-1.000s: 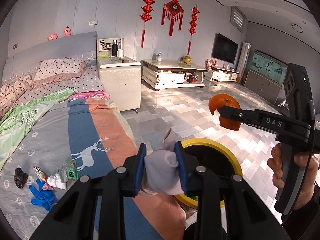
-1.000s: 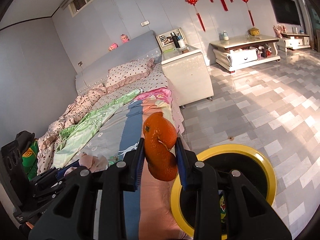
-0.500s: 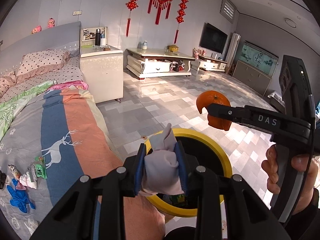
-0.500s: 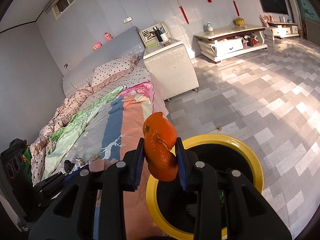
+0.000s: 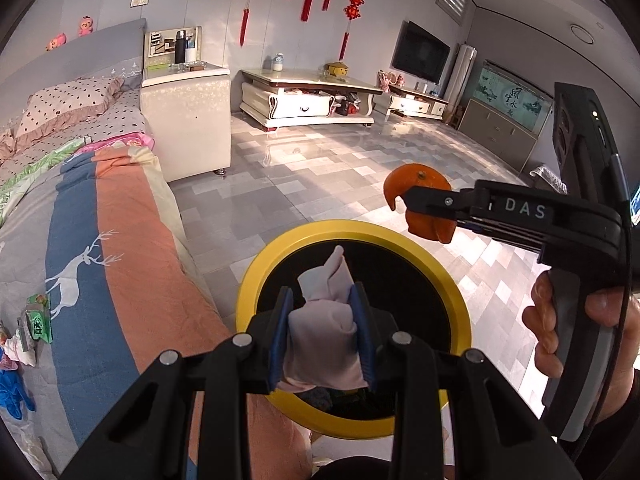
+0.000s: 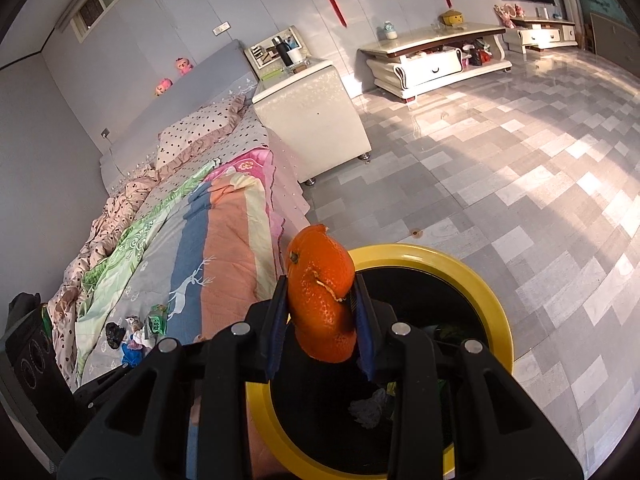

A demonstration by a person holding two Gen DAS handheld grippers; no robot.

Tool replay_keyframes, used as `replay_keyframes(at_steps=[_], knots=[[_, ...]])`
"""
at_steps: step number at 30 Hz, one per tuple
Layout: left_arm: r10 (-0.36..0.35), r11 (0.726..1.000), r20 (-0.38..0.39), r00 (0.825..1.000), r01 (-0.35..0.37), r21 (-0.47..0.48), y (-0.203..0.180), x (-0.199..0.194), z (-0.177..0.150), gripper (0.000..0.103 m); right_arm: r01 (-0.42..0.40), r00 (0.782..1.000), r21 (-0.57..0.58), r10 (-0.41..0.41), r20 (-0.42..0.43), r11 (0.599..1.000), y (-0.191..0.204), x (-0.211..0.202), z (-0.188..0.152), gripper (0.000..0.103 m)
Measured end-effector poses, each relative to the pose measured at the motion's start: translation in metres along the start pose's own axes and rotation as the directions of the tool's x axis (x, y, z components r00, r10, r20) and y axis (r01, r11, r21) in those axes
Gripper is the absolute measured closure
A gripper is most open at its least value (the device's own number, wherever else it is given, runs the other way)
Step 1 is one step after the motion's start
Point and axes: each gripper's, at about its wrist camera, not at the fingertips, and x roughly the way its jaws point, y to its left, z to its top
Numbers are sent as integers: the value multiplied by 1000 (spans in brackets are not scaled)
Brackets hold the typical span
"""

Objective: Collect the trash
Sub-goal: 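Carry both items over the yellow bin and open both grippers, then move both tools back over the bed toward the remaining trash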

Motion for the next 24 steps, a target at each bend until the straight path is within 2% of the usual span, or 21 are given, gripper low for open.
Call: replay_keyframes(at_steps=[11, 19, 21, 24], knots=[[-34, 999, -3, 999, 34, -11, -3, -4, 1, 75, 21, 1000, 8, -21, 11, 1000, -5, 2, -2, 69], [-13, 1000, 16, 1000, 13, -16, 4, -15, -1, 51, 58, 998, 30, -59, 31, 998, -9, -7, -7, 58], [-4, 1000, 26, 1000, 5, -26, 9, -20, -1, 42, 64, 997, 30, -65, 33, 998, -9, -9, -8, 56], [23, 999, 40, 999, -22, -33, 19, -28, -2, 36, 62, 997, 29, -63, 34, 998, -7, -10, -9, 52]])
